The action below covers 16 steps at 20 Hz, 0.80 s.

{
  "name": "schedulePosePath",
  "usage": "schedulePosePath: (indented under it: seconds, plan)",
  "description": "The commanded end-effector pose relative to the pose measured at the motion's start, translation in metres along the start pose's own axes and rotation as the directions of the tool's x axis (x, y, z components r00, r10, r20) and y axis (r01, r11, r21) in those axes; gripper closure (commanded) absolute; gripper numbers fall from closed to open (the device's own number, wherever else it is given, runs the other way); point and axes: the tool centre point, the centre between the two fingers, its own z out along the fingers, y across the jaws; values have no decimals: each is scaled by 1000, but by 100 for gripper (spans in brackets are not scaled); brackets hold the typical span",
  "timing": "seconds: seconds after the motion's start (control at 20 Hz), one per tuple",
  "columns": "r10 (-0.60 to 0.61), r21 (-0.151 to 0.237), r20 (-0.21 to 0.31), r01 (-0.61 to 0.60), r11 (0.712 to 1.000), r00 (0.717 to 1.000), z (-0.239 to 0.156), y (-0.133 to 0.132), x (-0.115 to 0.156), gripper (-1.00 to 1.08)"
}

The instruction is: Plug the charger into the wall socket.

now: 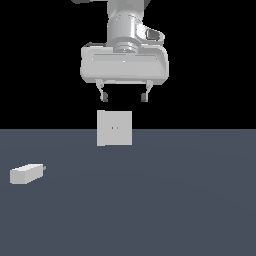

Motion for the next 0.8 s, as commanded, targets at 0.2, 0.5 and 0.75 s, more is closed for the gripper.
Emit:
schedulePosePath:
  seconds: [0.2,0.5,0.75]
  plan:
    - [1,0,-5,-1,1000,1000,1,-2,-1,-92]
    - [8,-2,-30,-8,1000,1000,5,-11,-6,-92]
    - [19,-4,-69,-19,1000,997,12,-25,-12,-92]
